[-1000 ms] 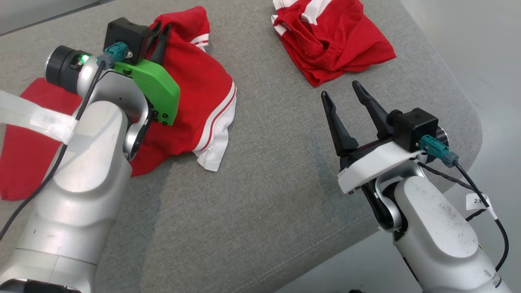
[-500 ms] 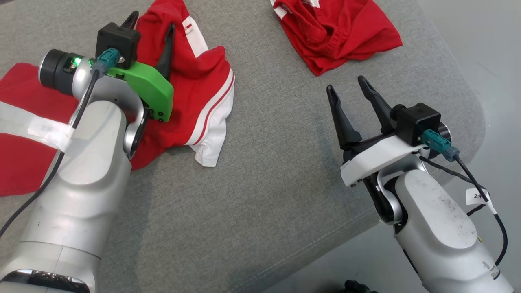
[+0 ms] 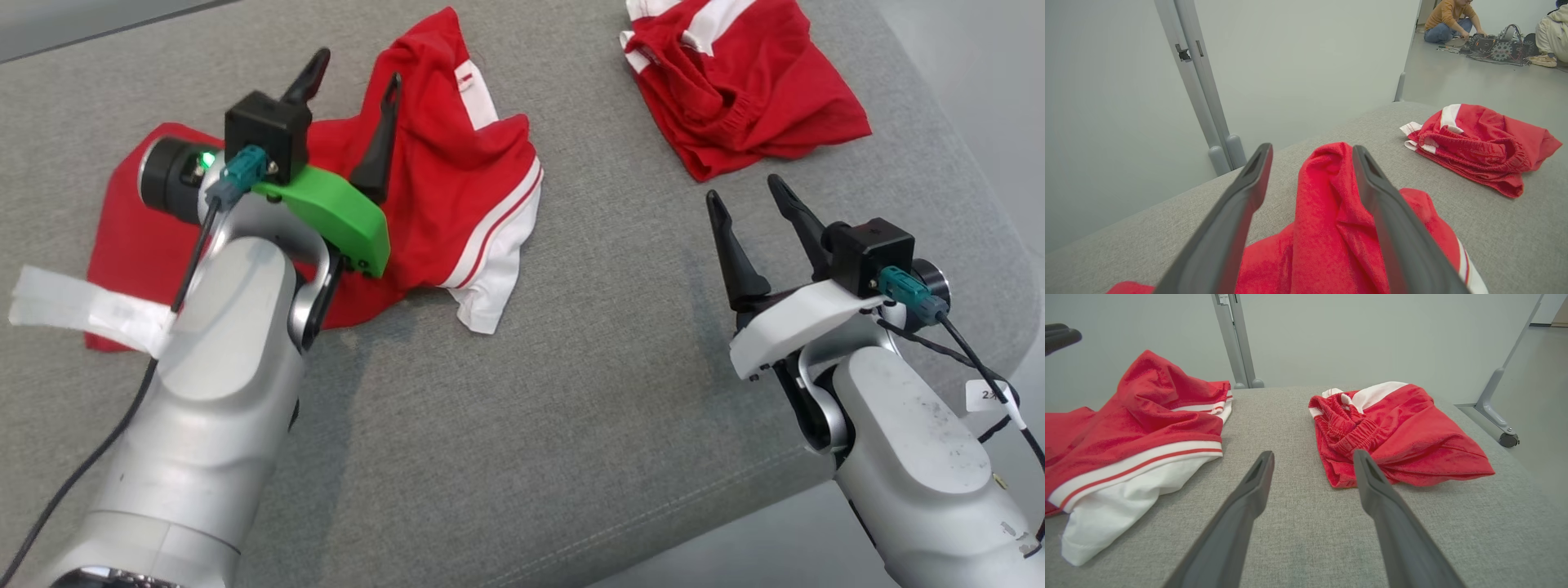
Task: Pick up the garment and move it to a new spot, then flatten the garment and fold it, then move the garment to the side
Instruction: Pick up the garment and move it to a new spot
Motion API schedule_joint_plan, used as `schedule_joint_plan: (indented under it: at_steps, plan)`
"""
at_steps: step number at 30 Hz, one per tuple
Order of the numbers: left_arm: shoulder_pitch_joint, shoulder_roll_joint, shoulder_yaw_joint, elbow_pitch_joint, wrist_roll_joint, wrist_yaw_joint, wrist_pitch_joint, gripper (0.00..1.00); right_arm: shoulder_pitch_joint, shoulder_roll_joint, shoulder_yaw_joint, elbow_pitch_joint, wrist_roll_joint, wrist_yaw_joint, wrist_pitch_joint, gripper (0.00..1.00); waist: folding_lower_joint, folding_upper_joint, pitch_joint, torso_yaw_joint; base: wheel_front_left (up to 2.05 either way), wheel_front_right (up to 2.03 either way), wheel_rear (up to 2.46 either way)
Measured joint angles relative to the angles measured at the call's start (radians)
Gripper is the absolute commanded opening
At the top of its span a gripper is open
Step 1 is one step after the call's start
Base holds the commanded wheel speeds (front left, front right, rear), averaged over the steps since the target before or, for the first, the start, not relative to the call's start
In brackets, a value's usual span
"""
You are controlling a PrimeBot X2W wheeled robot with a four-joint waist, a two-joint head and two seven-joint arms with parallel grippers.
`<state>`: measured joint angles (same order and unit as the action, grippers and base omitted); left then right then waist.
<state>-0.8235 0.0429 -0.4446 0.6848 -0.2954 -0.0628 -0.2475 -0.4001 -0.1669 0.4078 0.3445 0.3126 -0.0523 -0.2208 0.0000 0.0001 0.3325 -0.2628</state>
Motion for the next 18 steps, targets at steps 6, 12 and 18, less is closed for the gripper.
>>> schedule_joint_plan:
  at_steps: [6,12,18]
  plan:
    - [0.127,-0.005,0.017,-0.033,-0.035,0.007,-0.002,1.0,0.0,-0.024,0.026,0.072,-0.006,0.038,0.014,1.0,0.0,0.0,-0.046,0.072,0.0,0.0,0.0]
    - [0.243,-0.007,0.042,-0.103,-0.073,0.043,-0.004,1.0,-0.002,-0.028,0.051,0.151,-0.004,0.081,0.047,1.0,0.0,0.0,-0.086,0.154,0.0,0.0,0.0]
    - [0.338,-0.008,0.072,-0.207,-0.103,0.081,-0.004,1.0,-0.006,-0.021,0.056,0.213,0.006,0.104,0.066,1.0,0.0,0.0,-0.108,0.228,0.0,0.0,0.0]
